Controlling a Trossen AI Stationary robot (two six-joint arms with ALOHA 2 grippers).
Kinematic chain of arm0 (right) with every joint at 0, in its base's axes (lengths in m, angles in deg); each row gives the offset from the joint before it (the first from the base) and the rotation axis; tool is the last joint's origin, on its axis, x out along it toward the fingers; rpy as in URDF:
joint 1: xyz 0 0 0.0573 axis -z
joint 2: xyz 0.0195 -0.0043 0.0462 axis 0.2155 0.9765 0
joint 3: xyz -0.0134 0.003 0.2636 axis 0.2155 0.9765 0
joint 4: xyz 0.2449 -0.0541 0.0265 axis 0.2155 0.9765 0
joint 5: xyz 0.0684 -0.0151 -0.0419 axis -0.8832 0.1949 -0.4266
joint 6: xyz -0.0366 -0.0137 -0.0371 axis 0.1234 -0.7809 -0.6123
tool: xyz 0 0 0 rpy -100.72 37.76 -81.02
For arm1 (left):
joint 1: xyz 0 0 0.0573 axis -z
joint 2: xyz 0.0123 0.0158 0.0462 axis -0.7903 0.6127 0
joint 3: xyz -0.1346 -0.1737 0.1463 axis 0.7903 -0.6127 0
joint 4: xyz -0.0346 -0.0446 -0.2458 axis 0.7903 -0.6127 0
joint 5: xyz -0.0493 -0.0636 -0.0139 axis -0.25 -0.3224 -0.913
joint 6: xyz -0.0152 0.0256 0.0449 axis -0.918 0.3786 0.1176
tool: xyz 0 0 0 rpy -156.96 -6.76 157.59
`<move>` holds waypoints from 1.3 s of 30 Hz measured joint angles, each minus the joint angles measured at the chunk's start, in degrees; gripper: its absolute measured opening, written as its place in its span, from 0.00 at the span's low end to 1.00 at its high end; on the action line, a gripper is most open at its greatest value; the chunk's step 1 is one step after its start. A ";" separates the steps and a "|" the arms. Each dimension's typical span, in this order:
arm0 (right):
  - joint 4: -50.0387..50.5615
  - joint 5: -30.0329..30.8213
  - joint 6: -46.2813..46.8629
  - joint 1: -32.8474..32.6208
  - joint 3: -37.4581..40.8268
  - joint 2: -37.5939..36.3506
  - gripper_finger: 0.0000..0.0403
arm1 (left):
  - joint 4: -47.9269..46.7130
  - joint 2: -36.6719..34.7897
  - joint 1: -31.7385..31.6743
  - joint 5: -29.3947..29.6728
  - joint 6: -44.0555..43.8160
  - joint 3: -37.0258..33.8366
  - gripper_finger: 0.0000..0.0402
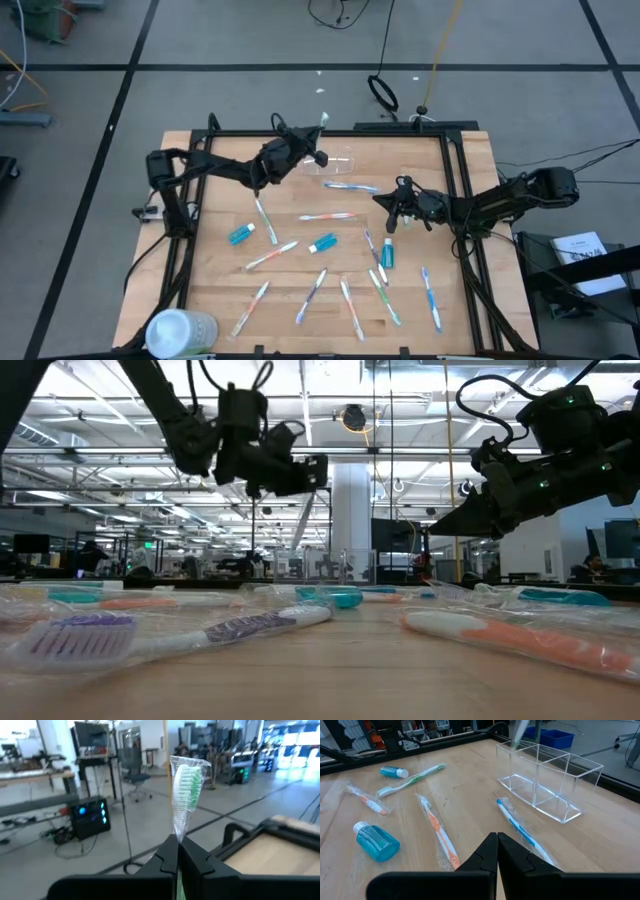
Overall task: Pick & Place toothbrushing station
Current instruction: Put the green toothbrush into the transparent organizer, then put the blue toothbrush into the transparent organizer
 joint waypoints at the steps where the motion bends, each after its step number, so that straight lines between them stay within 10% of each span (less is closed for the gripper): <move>1: 0.00 0.00 -0.04 0.00 0.00 0.00 0.00 | 0.04 0.66 -0.12 0.01 -0.77 0.00 0.01; 10: -0.02 0.00 -0.20 0.00 0.00 0.00 0.00 | -8.17 3.38 1.45 0.93 2.71 0.00 0.05; 26: 0.40 -0.01 -0.21 0.00 0.00 0.00 0.00 | -16.73 0.35 6.38 20.97 8.71 0.04 0.34; 33: 1.25 -0.01 -0.14 0.00 0.00 0.00 0.00 | -33.96 -7.89 6.38 18.72 2.01 0.04 0.49; 39: 1.29 -0.01 -0.17 0.00 0.00 0.00 0.00 | -52.75 -19.20 6.32 -0.54 -7.18 0.04 0.53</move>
